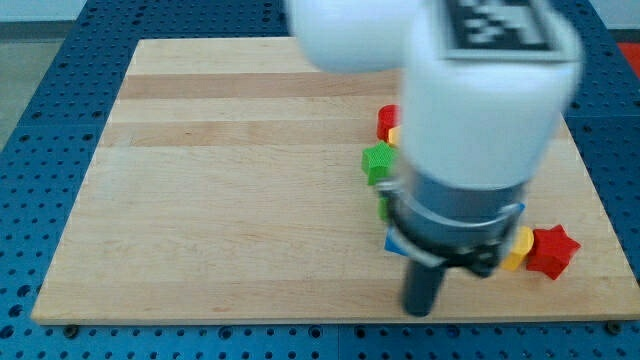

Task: Push the heart into the green circle

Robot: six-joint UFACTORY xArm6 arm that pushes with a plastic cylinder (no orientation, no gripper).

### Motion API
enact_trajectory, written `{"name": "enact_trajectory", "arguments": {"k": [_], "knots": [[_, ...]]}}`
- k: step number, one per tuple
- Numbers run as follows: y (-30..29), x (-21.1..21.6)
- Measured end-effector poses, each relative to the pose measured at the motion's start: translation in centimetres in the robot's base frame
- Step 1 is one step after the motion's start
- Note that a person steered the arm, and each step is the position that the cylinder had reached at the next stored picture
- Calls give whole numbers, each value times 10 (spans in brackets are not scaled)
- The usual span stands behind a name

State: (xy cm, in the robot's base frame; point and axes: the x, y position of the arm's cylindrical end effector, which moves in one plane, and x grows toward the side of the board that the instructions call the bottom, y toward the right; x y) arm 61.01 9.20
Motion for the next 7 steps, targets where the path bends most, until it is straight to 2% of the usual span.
{"name": "enact_trajectory", "arguments": {"k": [1, 3, 4, 5, 6, 7], "knots": [[62, -45], [69, -33], [107, -5], [148, -17], [149, -44], [134, -50]]}}
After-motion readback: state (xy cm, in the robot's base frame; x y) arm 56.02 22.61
